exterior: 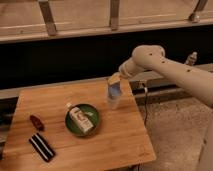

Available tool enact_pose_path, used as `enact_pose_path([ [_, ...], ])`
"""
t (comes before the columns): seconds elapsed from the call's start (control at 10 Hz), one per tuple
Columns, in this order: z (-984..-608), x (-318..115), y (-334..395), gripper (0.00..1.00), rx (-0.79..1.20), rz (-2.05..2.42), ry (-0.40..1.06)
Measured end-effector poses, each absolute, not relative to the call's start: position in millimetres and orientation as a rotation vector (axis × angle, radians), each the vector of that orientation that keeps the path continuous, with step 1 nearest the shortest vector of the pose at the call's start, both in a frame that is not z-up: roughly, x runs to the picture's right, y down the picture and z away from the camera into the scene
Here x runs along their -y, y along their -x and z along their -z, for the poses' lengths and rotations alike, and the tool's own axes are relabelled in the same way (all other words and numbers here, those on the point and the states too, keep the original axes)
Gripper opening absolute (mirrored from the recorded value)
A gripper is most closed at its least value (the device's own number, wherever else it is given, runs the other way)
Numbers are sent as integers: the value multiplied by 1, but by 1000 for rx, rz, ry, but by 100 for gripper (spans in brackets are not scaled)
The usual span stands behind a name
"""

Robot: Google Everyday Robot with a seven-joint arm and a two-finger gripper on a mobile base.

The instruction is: Place the white sponge in the ceramic cup

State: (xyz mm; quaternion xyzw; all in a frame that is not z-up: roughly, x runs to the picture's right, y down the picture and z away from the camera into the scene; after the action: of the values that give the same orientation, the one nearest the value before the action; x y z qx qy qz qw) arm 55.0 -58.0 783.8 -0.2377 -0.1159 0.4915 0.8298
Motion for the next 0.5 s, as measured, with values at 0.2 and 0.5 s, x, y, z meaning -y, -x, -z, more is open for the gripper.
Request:
enact_pose_path([
  [0.2,-795,65,-44,0,252,-1019,523],
  [0.5,-807,66,-42,0,250,-1011,538],
])
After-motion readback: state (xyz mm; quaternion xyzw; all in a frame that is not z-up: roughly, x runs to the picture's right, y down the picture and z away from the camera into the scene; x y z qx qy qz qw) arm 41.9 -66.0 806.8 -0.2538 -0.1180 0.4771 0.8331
